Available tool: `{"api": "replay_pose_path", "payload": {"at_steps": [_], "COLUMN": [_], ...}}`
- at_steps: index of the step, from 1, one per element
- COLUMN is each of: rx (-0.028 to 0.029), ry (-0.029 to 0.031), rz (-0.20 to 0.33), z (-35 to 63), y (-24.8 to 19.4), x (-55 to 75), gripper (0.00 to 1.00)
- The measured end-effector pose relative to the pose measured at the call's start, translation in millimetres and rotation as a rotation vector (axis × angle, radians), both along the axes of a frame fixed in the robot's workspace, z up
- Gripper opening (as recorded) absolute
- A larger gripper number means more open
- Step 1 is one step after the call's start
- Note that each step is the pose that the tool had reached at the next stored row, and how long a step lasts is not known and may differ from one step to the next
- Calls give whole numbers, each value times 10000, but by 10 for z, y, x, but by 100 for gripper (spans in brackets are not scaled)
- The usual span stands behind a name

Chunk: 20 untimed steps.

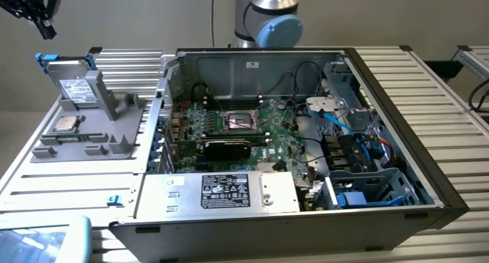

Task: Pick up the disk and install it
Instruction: 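Reach for the disk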

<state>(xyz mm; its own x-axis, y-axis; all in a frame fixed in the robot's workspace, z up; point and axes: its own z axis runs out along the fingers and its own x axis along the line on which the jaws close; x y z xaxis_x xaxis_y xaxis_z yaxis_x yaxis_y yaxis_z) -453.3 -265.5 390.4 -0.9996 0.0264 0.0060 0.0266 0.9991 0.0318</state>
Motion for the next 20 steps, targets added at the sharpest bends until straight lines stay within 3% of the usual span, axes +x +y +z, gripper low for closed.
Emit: {"api": "replay_pose_path", "payload": {"at_steps": [10,17,18,20], "rx": [179,173,152,35], "ry": [0,0,5,25], "rz": [1,26,38,76], "z": [-11,-28,-32,-39], "y": [130,245,262,287], "x": [-160,-261,-265,-267], "gripper": [11,11,11,11]}}
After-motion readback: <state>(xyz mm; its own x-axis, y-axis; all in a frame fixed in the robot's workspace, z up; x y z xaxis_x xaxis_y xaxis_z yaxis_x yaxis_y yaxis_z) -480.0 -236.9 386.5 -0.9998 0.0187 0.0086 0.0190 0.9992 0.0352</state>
